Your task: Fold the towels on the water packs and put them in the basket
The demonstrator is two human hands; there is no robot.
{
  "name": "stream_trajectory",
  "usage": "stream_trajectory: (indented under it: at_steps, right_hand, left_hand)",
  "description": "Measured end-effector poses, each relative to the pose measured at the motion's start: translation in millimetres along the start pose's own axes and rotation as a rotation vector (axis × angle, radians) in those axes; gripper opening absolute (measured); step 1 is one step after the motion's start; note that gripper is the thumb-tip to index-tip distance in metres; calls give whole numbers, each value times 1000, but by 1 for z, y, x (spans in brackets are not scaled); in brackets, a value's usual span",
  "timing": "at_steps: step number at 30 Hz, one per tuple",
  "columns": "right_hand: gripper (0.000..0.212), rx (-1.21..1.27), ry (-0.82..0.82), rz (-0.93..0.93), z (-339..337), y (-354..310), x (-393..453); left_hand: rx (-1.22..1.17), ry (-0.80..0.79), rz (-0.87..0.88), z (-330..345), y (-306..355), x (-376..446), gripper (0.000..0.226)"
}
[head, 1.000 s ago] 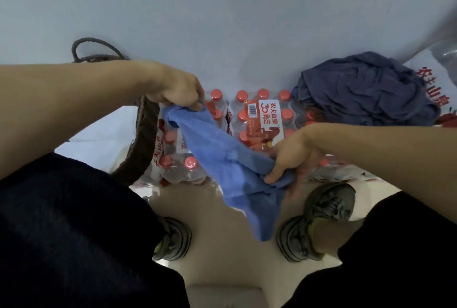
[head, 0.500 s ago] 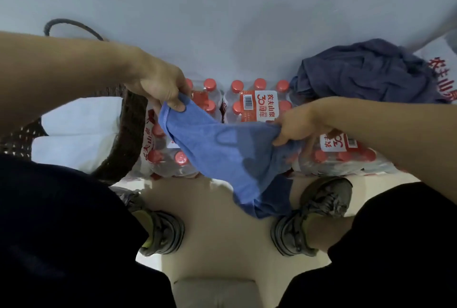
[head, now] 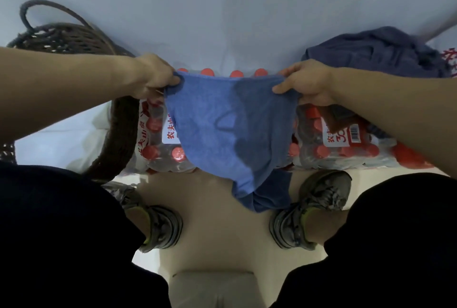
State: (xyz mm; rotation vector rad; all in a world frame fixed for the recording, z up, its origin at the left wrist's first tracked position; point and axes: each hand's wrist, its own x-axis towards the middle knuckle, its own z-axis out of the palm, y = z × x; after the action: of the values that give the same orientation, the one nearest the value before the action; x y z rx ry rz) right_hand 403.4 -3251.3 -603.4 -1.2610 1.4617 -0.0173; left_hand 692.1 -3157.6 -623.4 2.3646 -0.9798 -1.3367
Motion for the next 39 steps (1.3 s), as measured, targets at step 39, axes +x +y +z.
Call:
stream_trajectory:
  at_steps: [39]
  right_hand:
    - [60,-950,-122,-476,59,17,6]
  left_hand:
    - [580,48,102,1,-12,-43,29]
